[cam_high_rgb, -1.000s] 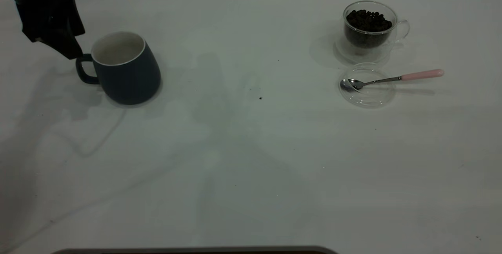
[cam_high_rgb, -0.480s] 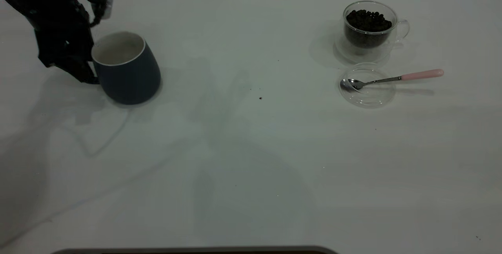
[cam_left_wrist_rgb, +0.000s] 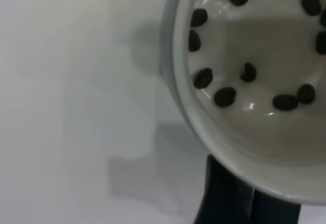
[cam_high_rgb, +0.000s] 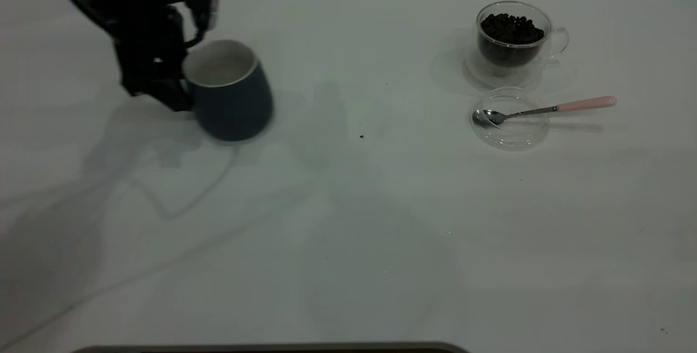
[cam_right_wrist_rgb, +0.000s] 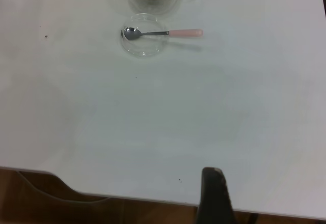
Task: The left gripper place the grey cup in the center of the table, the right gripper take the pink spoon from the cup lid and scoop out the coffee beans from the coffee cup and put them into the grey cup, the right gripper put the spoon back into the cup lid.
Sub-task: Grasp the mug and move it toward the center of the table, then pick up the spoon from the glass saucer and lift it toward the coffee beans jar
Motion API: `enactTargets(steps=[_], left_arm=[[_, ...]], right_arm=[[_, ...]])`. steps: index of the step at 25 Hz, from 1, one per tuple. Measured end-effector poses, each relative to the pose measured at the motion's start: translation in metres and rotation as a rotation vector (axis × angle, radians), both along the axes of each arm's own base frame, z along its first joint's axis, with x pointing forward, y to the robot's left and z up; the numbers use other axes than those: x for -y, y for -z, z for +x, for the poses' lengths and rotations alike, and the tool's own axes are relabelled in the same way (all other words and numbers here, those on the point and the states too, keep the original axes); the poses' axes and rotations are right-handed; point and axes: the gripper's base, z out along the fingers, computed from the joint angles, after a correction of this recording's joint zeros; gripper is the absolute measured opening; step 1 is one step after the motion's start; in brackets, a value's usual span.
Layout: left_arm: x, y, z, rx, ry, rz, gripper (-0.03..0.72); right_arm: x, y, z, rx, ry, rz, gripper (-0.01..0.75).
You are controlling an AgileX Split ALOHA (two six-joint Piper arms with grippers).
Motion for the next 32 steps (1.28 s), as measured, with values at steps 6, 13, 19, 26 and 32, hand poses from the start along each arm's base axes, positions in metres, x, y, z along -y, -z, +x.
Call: enactTargets(steps=[6,13,19,26,32], left_arm=[[0.034,-0.001,-0.003,0.036,-0.010,-0.063,0.567],[0.065,-0.003,-0.008,0.065,-0.024,-0.123,0.567],[0.076,-0.004,-0.010,0.084,-0.018,-0.143,0.567],[0.063,-0.024,-0.012,0.009,-0.020,-0.163,0.567],[0.064,-0.093,-0.017,0.049,-0.070,-0.227,0.567]], right_arm=[[0.000,0.000,0.000,0.000,0.000,0.000,0.578],[0.000,0.000,0.000,0.000,0.000,0.000,0.578],[0.000,0.000,0.000,0.000,0.000,0.000,0.578],[0.000,0.000,0.000,0.000,0.000,0.000,0.578],[0.000,0.000,0.000,0.000,0.000,0.000,0.578]])
